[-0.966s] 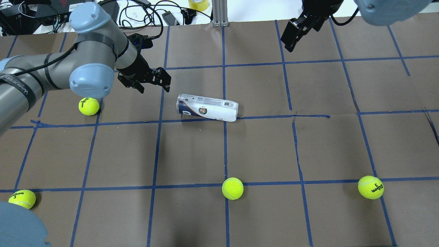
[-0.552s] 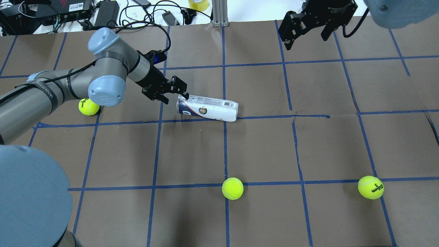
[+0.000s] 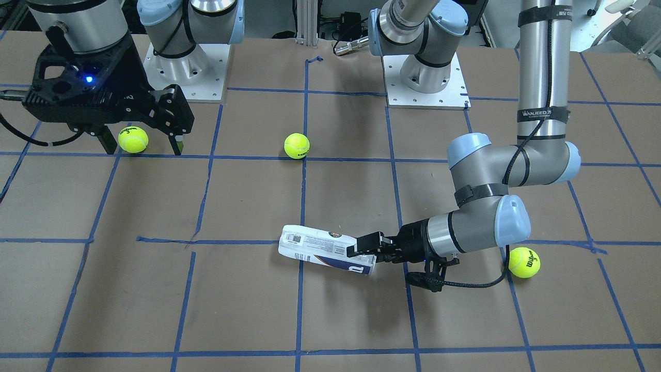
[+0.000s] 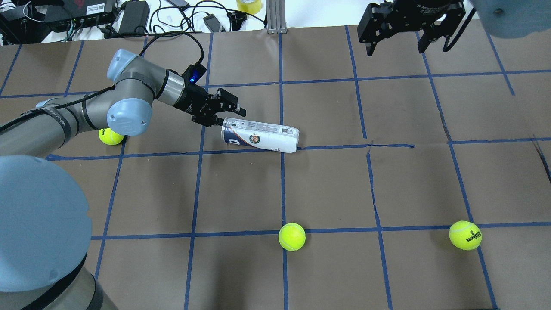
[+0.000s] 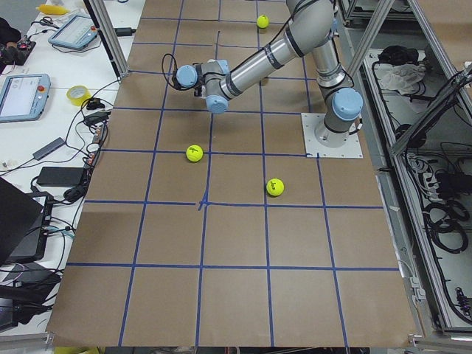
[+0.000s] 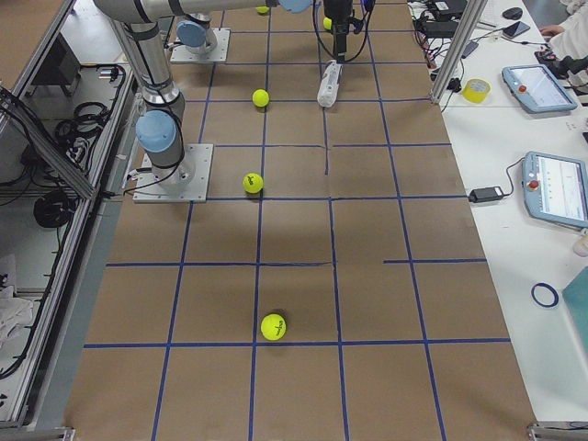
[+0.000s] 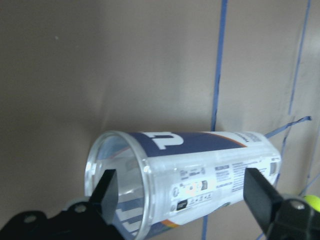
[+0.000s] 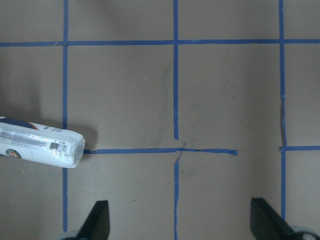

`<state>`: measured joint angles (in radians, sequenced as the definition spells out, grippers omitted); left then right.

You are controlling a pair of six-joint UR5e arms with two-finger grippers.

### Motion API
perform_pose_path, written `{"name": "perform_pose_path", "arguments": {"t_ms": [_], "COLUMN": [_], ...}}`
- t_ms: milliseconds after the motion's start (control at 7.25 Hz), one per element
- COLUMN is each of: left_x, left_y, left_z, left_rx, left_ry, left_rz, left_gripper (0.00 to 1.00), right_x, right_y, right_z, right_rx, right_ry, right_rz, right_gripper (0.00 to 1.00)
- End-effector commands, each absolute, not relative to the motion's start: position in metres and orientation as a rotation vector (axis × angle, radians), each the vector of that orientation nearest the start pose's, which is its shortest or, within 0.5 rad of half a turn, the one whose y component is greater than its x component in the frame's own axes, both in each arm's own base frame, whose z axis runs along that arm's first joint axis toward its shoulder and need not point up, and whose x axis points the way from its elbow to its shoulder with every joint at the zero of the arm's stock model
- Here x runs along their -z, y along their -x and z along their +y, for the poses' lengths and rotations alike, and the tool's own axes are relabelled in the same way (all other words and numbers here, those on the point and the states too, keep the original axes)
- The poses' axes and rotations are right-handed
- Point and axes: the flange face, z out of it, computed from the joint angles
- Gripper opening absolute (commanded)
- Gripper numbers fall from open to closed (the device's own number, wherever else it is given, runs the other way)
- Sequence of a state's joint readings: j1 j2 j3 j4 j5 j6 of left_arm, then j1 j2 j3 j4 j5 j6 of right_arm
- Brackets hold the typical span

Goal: Lift up tennis ball bucket
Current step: 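Grasp the can's rim with the left gripper and tilt it upright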

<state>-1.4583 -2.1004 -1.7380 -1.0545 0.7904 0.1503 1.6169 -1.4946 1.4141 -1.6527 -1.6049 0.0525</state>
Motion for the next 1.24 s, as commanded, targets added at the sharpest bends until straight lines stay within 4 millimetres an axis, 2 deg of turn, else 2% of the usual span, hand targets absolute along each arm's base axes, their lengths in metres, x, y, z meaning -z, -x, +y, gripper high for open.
{"name": "perform_pose_path", "arguments": {"t_ms": [0, 276, 414, 690, 828, 966, 1103], "left_x": [-0.19, -0.21, -0.235, -0.3, -0.343, -0.376, -0.398], "left_y": [0.135, 0.139, 0.152, 0.158, 0.159, 0.168, 0.194], "left_z": [-0.619, -0.616, -0.615, -0.607, -0.613, -0.622, -0.627], "left_rx": [0.095, 0.1, 0.082, 0.04, -0.006, -0.093, -0.187], "left_ry": [-0.057, -0.126, -0.151, -0.274, -0.318, -0.292, -0.23], "left_rz": [-2.327, -2.304, -2.282, -2.254, -2.261, -2.381, -2.583], "left_gripper": [0.0, 0.0, 0.0, 0.0, 0.0, 0.0, 0.0], "right_x": [-0.538, -0.536, -0.534, -0.534, -0.535, -0.539, -0.543], "right_y": [-0.149, -0.149, -0.152, -0.152, -0.152, -0.153, -0.153], "right_z": [-0.529, -0.53, -0.53, -0.531, -0.532, -0.529, -0.526], "right_rx": [0.266, 0.266, 0.259, 0.256, 0.27, 0.279, 0.289], "right_ry": [-0.041, -0.043, -0.036, -0.036, -0.031, -0.022, -0.015], "right_rz": [3.208, 3.208, 3.209, 3.193, 3.185, 3.157, 3.155], "right_gripper": [1.0, 1.0, 1.0, 1.0, 1.0, 0.95, 0.98]}}
